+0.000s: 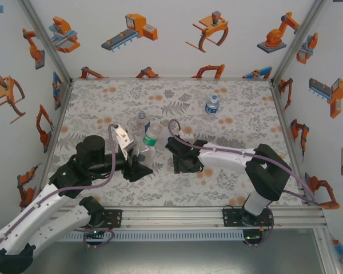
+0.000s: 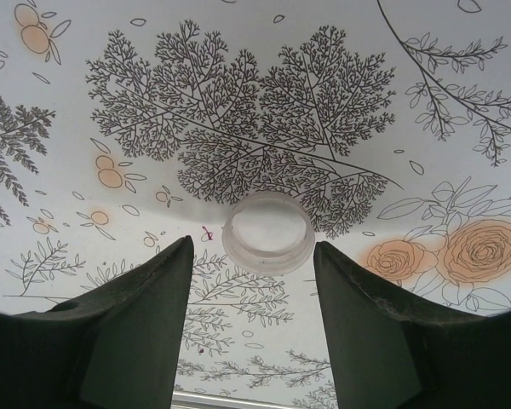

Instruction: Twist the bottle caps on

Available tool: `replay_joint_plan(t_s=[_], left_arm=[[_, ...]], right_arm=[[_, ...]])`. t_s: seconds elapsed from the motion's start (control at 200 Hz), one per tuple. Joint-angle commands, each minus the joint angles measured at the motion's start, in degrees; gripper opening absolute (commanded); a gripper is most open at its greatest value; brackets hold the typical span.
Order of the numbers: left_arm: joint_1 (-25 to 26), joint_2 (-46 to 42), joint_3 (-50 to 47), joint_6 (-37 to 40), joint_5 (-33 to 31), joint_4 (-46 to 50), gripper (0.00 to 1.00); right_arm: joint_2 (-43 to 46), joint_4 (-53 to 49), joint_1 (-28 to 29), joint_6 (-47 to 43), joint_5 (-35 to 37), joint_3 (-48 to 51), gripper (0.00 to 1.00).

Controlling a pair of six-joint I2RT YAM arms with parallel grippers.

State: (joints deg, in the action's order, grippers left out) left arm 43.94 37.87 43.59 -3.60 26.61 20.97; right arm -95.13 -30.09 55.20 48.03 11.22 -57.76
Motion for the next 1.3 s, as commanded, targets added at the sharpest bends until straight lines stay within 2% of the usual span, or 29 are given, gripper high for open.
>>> replay_joint_plan(t_s=[0.0, 0.531, 1.297], left_arm=[[-0.1, 0.1, 0.2, -0.2, 0.5, -1.7, 0.0], [0.0, 0.4, 0.4, -0.1, 0.7, -1.9, 0.0], [-0.1, 0.3, 0.2, -0.1, 0.8, -1.7, 0.0]], right_arm=[[-0.6, 0.4, -0.5, 0.2, -0.3, 0.7, 0.54], [2.1, 0.3, -0.5, -0.3, 0.3, -0.4, 0.51], [0.8, 1.7, -0.5, 0.0, -1.1, 0.5, 0.5]])
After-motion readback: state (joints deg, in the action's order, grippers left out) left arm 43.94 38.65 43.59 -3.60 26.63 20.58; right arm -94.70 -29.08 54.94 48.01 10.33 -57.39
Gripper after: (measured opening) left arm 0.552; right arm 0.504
